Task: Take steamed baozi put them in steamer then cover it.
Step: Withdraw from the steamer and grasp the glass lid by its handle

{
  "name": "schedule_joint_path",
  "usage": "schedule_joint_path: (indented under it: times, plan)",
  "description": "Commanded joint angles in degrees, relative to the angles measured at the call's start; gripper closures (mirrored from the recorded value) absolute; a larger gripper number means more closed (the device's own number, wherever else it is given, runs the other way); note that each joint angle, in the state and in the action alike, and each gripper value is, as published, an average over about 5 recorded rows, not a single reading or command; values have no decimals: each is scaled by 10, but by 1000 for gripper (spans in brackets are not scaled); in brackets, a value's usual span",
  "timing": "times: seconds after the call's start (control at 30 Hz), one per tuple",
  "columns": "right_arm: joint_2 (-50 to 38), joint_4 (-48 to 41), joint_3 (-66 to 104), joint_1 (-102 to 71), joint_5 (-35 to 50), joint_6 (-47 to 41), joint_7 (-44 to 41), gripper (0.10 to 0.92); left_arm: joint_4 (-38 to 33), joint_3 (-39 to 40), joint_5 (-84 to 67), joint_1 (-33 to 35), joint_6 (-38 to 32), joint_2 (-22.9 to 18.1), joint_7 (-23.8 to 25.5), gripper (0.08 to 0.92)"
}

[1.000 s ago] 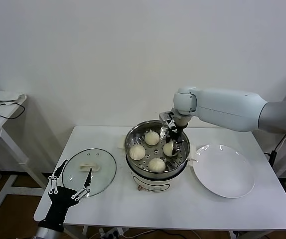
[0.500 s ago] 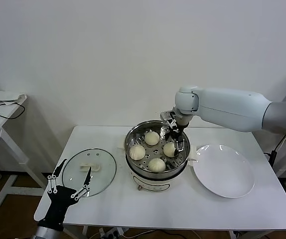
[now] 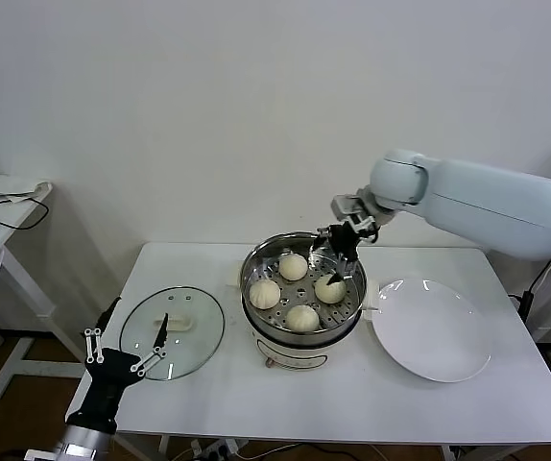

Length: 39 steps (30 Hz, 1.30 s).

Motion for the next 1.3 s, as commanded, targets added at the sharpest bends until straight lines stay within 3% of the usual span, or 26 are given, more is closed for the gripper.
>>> schedule_joint_path:
  times: [0.03, 0.23, 0.53, 0.83, 1.3]
  plan:
    - [-148, 91, 227, -211, 56, 132, 630, 203, 35, -4, 102, -50, 12, 5, -28, 177]
    - [-171, 104, 540, -532, 47, 147, 705, 203, 67, -6, 158, -68, 32, 10, -40, 177]
    - [-82, 101, 887, -871, 21, 185, 707, 203, 148, -14, 308, -93, 24, 23, -44, 177]
    - [27, 106, 1018, -1022, -10, 216, 668, 203, 228, -10, 448, -107, 17, 31, -58, 177]
    - [77, 112, 1023, -1039, -35, 216, 662, 203, 309, 33, 594, -136, 11, 9, -126, 177]
